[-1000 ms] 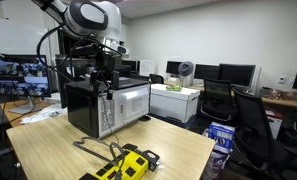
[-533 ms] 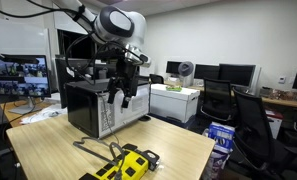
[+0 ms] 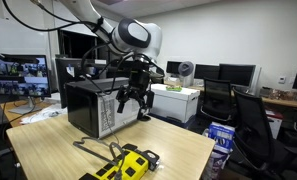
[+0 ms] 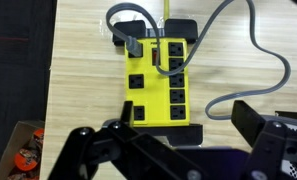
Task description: Unplug the grey cable from the extension cable
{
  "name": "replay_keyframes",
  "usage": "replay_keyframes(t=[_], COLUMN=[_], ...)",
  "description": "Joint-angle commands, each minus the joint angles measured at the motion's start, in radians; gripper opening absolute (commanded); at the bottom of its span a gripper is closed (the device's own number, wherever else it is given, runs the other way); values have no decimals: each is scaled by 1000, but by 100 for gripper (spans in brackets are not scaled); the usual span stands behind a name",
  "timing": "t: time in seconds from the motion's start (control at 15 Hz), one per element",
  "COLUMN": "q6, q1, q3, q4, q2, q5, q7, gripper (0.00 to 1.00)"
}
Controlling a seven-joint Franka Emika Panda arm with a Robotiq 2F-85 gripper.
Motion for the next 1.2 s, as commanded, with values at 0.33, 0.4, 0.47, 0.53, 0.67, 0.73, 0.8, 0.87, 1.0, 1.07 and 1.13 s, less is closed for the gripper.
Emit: replay_keyframes(t=[0.33,0.4,0.47,0.53,0.67,0.73,0.8,0.87,1.0,1.07,1.13], q6=[-73,-81,-81,-81,-88,-93,-98,-101,-114,-132,-150], q1=[-75,-79,-83,-85,-99,-103,-107,-113,-122,-126,-126], q3=[20,18,17,17,14,14,14,13,12,11,9], q4=[56,60,63,65,93,104,115,127,154,167,175], q2=[102,112,122,132,171,184,197,213,244,259,269], q5=[27,21,17,14,8,6,5,0,-6,-13,-23], q7=[-82,-84,-88,-89,-87,-84,-79,-77,-71,-68,-62], gripper=[100,100,100,100,100,100,100,100,100,100,100])
